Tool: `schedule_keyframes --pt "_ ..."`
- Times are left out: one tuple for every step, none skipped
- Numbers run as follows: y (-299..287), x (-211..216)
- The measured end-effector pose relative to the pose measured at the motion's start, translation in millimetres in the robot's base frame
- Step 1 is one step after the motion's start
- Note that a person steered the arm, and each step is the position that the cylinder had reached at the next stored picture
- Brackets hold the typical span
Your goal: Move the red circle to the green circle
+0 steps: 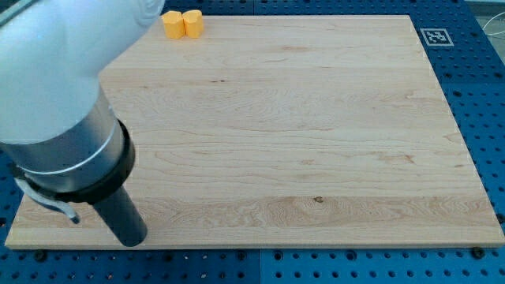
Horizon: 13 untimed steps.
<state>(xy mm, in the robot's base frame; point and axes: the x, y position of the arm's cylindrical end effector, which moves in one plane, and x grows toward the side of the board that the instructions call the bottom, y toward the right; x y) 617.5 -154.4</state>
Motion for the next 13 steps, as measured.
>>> schedule_keyframes --pt "-36.6 -10.5" --pt "-80.1 -34.5" --pt "-122.8 -61.9" --pt "-149.9 -85.5" --pt "-150.6 -87.6" --pt "-150.6 -87.6" --pt "-150.1 -103.6" --pt "-150.4 -113.0" --pt "-150.6 -114.4" --pt "-150.1 -113.6" --pt "-150.5 -105.7" --pt "-150.6 -106.6" --pt "-150.3 -113.9"
